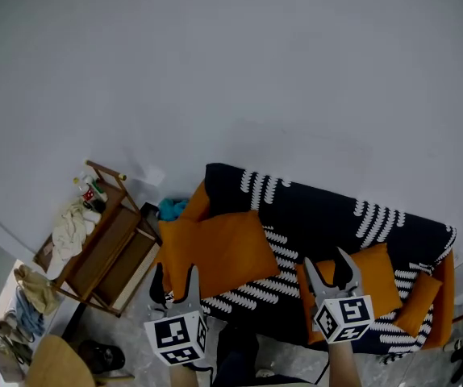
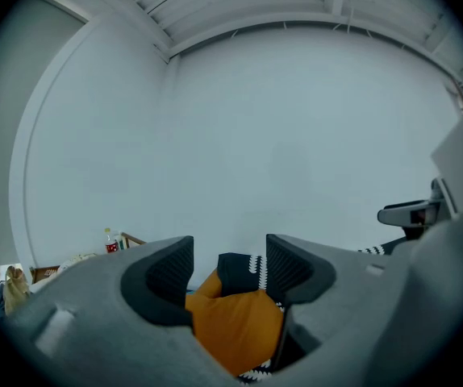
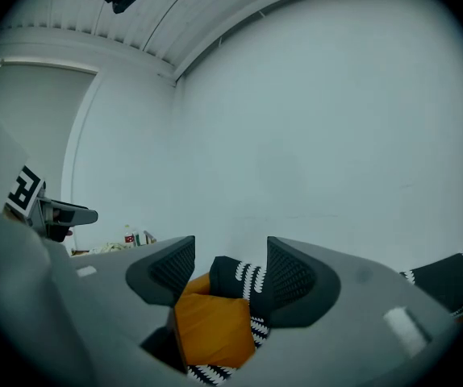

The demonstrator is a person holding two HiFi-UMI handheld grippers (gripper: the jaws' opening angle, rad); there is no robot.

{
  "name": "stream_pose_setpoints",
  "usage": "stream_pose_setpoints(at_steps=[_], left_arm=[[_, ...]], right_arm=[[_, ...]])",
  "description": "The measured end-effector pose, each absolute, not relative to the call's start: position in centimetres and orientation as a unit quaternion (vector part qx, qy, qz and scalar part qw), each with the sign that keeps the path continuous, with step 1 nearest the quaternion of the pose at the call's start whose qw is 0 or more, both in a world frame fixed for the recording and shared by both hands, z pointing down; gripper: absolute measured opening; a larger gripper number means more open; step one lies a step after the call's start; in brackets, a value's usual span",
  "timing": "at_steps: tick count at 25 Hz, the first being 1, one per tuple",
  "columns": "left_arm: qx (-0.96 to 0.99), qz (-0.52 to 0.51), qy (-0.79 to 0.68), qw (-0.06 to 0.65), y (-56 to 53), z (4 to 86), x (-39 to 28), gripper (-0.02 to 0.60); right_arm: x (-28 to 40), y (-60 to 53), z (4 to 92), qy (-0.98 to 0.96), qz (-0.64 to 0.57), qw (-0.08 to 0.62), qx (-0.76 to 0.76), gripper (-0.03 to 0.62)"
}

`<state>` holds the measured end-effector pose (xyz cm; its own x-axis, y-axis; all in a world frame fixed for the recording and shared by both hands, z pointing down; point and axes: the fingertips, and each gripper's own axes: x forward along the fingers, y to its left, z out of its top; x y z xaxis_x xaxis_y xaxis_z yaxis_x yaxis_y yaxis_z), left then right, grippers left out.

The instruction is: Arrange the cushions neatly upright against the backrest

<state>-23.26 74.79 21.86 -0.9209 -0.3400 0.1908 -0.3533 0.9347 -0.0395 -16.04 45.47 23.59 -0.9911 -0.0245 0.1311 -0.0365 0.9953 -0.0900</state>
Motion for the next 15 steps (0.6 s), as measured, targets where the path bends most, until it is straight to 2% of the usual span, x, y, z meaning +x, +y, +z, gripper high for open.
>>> stream_pose_setpoints(at_steps=[15], left_arm=[[0.197, 0.043, -0.971, 0.129, 75.3, 23.6, -45.4, 0.293]], right_arm=[[-37.8, 45.5, 23.5, -0.995, 0.035, 0.087, 0.034, 0.276]])
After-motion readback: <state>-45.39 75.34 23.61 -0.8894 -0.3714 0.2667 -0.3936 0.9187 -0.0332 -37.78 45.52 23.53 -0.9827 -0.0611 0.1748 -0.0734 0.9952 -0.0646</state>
